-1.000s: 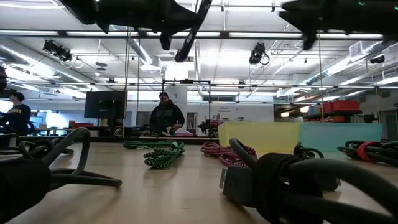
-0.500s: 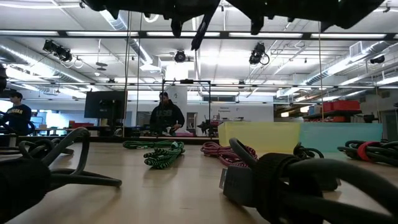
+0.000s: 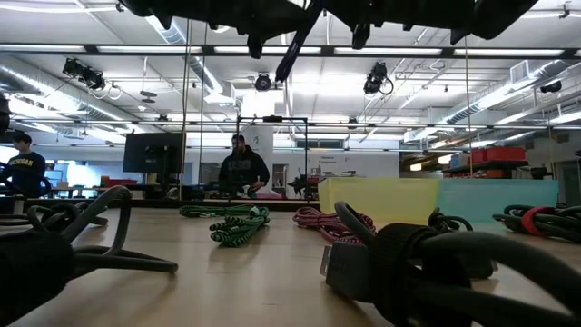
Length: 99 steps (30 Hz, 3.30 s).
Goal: Pick & Place USB Port
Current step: Put the top purple charger cable into the yellow bin
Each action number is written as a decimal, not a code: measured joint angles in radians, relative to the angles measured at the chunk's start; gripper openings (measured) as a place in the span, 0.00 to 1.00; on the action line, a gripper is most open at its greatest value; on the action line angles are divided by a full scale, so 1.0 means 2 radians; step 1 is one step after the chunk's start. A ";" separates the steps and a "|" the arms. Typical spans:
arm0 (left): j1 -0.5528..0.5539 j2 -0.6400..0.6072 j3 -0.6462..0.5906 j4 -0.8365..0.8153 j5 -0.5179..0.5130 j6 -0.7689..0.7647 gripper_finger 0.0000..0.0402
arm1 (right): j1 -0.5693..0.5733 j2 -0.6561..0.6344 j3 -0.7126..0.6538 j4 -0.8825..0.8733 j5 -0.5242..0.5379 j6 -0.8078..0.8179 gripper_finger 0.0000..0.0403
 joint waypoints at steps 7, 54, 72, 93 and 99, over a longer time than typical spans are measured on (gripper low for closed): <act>0.019 -0.038 0.000 -0.046 -0.022 0.006 0.05 | -0.001 0.000 0.000 -0.008 -0.003 0.001 0.23; -0.031 -0.032 -0.001 -0.025 -0.039 0.002 0.07 | -0.022 0.075 0.091 -0.027 -0.016 -0.017 0.05; -0.020 -0.082 0.000 -0.165 -0.036 -0.004 0.28 | -0.037 0.006 0.094 -0.228 0.084 -0.041 0.04; -0.022 -0.149 -0.001 -0.399 -0.102 -0.067 0.27 | -0.242 -0.023 0.060 -0.415 0.145 0.127 0.04; -0.022 -0.149 -0.001 -0.398 -0.106 -0.068 0.27 | -0.279 -0.023 0.022 -0.406 0.110 0.170 0.04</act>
